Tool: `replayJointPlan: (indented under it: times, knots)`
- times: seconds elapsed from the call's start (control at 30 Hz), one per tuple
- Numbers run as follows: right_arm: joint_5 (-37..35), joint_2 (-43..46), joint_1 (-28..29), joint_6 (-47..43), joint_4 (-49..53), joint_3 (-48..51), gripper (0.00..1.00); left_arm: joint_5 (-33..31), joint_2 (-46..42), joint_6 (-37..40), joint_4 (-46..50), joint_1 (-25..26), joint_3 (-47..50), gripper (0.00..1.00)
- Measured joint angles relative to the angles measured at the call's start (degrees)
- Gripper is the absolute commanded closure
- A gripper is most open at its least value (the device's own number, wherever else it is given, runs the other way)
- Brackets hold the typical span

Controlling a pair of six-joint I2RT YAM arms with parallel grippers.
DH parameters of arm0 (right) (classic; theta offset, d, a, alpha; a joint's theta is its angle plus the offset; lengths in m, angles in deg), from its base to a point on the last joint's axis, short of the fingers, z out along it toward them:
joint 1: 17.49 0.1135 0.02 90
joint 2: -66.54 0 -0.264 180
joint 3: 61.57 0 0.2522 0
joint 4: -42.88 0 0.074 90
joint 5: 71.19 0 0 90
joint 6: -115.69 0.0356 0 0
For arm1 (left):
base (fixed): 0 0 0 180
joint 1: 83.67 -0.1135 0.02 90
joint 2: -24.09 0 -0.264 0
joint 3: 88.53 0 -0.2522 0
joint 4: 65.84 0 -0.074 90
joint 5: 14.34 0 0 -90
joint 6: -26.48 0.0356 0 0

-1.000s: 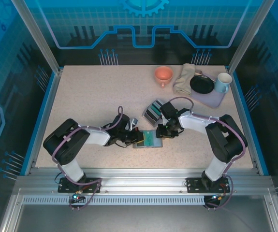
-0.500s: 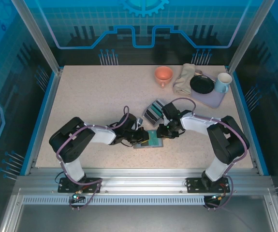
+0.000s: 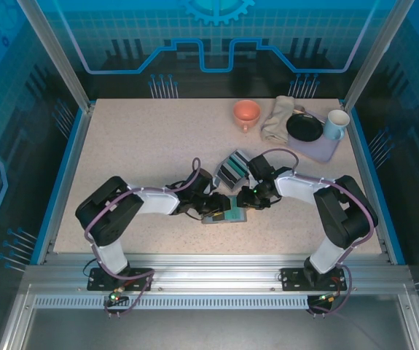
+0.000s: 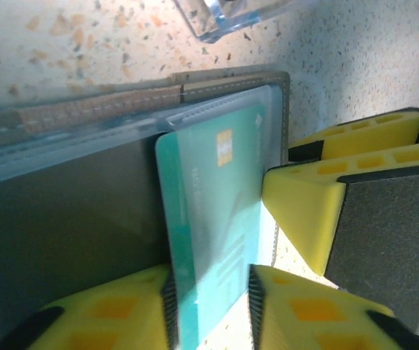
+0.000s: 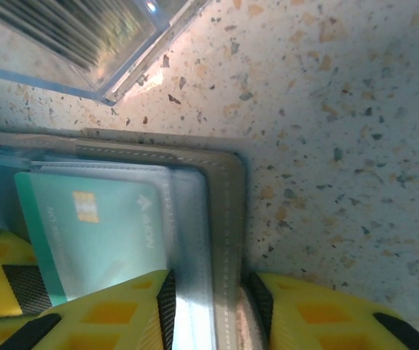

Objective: Put the credit cards into the card holder
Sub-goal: Insert the credit card into the card slot, then touch the card slot on the card holder.

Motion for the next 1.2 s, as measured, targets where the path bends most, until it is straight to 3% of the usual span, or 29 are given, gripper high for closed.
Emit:
replayJointPlan:
  times: [0.33,0.43,0.53,0.83,1.2]
  knots:
    - [-0.66,-0.13,0.15,-0.09,0.52,-0.35,0.61,-6.19,-5.46,2.75,9.51,-0.5,1.11,0.53]
    - [-0.33,-0.07,0.22,-0.33,0.55,-0.46,0.56,-6.21,-5.9,2.95,10.21,-0.94,1.14,0.54]
    - [-0.79,0.52,0.94,-0.68,1.25,-0.98,0.56,-6.25,-6.14,3.08,10.6,-0.98,1.14,0.6]
    - [-2.86,8.94,2.58,-0.35,4.94,-3.63,0.84,-7.08,-12.11,3.08,12.59,-2.08,3.06,0.65]
    - [-1.07,4.22,9.66,0.94,3.43,-8.63,0.88,-6.73,-14.05,2.89,13.09,-5.9,4.76,0.8]
